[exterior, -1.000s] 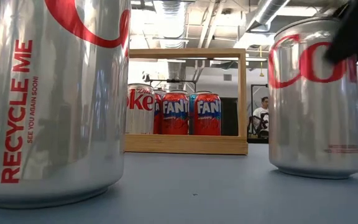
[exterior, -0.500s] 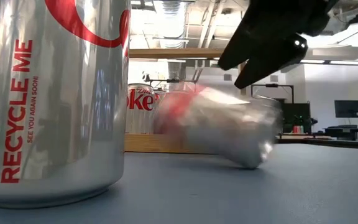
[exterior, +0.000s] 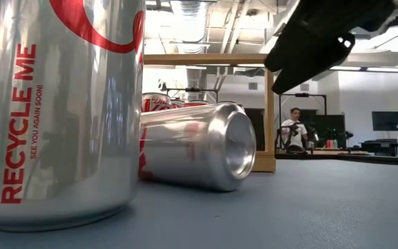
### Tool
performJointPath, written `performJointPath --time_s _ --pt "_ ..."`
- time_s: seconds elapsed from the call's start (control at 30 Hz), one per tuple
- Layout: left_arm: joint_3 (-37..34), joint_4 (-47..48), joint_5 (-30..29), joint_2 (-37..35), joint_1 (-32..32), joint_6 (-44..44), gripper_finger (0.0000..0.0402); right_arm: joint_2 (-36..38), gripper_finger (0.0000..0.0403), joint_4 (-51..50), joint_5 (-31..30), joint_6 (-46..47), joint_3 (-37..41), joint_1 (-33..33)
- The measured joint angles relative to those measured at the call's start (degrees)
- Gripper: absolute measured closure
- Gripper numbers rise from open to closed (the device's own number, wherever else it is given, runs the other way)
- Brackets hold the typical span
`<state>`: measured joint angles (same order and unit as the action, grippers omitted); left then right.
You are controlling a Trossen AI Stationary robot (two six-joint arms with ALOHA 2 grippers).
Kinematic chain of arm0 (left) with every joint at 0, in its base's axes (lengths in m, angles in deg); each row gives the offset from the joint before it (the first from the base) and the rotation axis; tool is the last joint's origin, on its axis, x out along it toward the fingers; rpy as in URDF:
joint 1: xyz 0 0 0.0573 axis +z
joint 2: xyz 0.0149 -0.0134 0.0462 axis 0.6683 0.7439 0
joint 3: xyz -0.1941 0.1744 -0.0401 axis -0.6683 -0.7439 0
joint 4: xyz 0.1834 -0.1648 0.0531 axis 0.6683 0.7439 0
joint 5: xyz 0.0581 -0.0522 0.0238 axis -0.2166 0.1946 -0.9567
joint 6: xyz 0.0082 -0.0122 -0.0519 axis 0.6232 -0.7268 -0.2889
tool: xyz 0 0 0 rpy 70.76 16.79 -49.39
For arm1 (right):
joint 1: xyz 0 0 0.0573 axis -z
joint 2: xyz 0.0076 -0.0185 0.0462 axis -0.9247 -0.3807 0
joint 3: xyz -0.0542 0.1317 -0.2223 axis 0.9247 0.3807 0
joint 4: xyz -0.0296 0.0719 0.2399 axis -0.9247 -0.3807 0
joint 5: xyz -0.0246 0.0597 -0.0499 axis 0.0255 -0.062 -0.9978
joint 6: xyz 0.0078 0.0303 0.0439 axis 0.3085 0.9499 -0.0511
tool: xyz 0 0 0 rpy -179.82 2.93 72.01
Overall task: Place canned beverage on shelf
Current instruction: Put the right silver can on the shelf aligned with the other silver soda can
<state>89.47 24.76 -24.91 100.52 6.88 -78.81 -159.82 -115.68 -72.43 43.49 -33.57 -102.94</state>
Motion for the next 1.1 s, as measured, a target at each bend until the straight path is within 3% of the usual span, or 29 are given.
performJointPath --time_s 0.27,0.47,0.9,1.1 --pt "-4.8 -0.6 10.5 0.0 10.2 15.0 0.0042 0.0 0.0101 -0.4 0.6 0.6 0.0 -0.3" --pt "-9.9 -6.1 21.0 0.0 17.9 18.8 0.0042 0.0 0.0101 -0.5 0.7 0.8 0.0 -0.3" --pt "-18.3 -26.2 22.7 0.0 17.3 26.0 0.0042 0.1 0.0101 -3.5 0.8 4.9 0.6 -0.3" --pt "-19.0 -26.2 23.7 0.0 16.3 19.4 0.0042 0.1 0.0101 -2.0 0.8 5.0 0.6 -0.4"
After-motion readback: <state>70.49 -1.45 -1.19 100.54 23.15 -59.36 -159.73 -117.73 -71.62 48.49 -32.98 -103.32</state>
